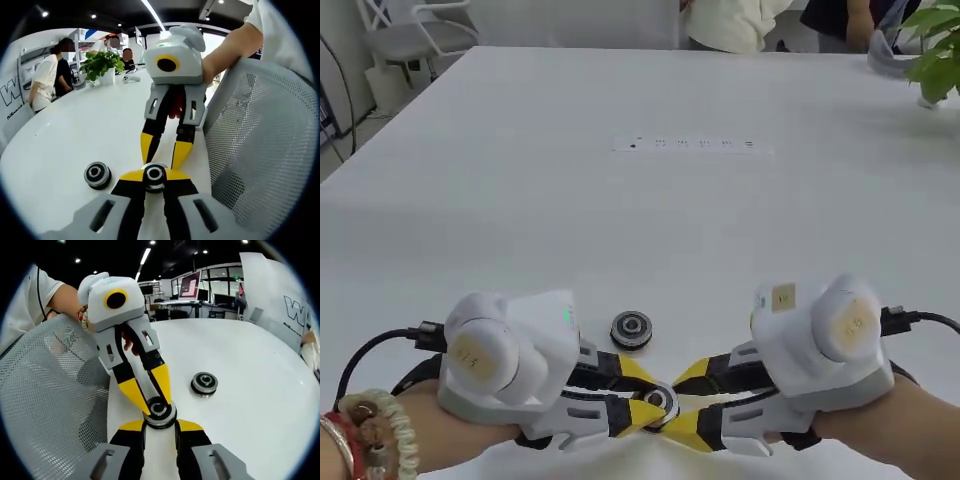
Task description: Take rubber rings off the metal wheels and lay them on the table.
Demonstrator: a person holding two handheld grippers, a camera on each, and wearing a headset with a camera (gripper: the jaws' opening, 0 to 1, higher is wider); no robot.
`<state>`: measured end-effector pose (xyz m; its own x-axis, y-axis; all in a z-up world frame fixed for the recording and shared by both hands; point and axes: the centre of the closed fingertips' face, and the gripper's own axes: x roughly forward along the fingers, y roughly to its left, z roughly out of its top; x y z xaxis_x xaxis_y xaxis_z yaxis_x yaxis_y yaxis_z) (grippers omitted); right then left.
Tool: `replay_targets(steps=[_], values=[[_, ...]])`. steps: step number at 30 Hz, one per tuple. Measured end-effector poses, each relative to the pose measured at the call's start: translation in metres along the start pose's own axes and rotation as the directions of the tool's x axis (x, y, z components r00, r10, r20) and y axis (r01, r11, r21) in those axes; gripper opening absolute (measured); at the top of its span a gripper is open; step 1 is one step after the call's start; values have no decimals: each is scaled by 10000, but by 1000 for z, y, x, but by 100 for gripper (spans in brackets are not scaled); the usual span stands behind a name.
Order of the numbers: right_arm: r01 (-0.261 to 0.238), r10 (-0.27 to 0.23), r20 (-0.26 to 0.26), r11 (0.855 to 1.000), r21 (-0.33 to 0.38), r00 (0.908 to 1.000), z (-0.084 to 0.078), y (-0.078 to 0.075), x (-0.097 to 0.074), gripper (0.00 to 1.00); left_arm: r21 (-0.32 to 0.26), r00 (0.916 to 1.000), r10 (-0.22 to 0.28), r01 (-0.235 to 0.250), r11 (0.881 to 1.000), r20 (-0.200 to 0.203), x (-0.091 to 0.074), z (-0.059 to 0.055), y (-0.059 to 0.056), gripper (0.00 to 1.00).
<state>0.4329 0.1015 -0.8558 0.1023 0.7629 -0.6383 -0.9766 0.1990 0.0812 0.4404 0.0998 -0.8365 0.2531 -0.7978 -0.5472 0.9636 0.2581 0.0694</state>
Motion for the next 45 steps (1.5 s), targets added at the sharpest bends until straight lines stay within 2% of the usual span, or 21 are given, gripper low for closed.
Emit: replay_targets(steps=[5,12,17,18,19,20,21,22,25,28,30,32,35,36,37,38,40,41,42,44,45], values=[[-152,152,24,9998,112,9999,-1,2,-2,13,-211,9999,83,-81,9997,102,0,0,1,8],[-67,67,-11,10000,5,10000,0,2,-2,12,-229,9999,133,-131,9997,85,0,-1,1,8],[-79,80,-89,9999,107,9999,-3,0,-3,8,-233,9998,152,-150,9996,92,0,-1,2,8],[30,-28,-161,9999,117,9999,-4,-1,-3,0,-234,9998,152,-150,9996,95,0,-1,2,8],[148,-149,-272,9999,-34,9995,-6,-6,-4,0,-229,9998,134,-131,9997,129,0,-1,1,8],[33,-26,-152,9989,459,9999,-4,-3,-4,0,-207,9998,147,-144,9997,141,0,-1,1,8],[206,-193,-240,9980,592,9995,-6,-6,-5,0,-216,9998,159,-156,9996,130,0,-1,1,8],[187,-179,-213,9991,390,9996,-5,-5,-5,0,-210,9998,153,-150,9997,127,0,-1,1,8],[292,-276,-319,9983,498,9991,-6,-7,-4,0,-202,9998,147,-144,9997,135,0,-1,1,8],[376,-350,-292,9950,927,9990,-5,-10,-6,0,-182,9998,151,-149,9997,134,0,-1,1,8],[429,-412,-137,9870,1552,9991,-4,-13,-8,0,-173,9998,161,-159,9997,127,0,-1,1,8],[362,-361,-46,9714,2345,9993,-3,-14,-9,0,-178,9997,183,-180,9997,138,0,-1,1,8],[215,-267,127,9507,3093,9996,-1,-14,-10,0,-168,9997,185,-182,9997,147,-1,-1,1,8],[315,-359,62,9376,3462,9993,-3,-16,-10,0,-175,9997,184,-181,9997,153,-1,-1,1,8],[222,-278,81,9144,4042,9996,-2,-15,-10,0,-174,9997,187,-184,9997,162,-1,-1,1,8],[142,-238,166,8999,4359,9996,-2,-15,-11,0,-175,9997,182,-179,9997,166,-1,-1,1,8],[-5,-252,427,8557,5175,9988,-1,-18,-13,0,-198,9997,173,-169,9997,192,0,-1,1,8],[-160,-243,632,8222,5689,9977,-1,-19,-15,0,-225,9996,196,-192,9996,207,0,0,2,8],[-245,-238,727,8016,5974,9971,-1,-19,-16,0,-234,9996,210,-205,9995,208,1,0,2,8],[-344,-218,827,7837,6202,9963,-4,-21,-17,0,-305,9995,246,-240,9992,221,1,0,3,8],[-330,-213,809,7882,6145,9965,-5,-21,-17,0,-372,9993,266,-256,9990,266,2,0,3,8]])
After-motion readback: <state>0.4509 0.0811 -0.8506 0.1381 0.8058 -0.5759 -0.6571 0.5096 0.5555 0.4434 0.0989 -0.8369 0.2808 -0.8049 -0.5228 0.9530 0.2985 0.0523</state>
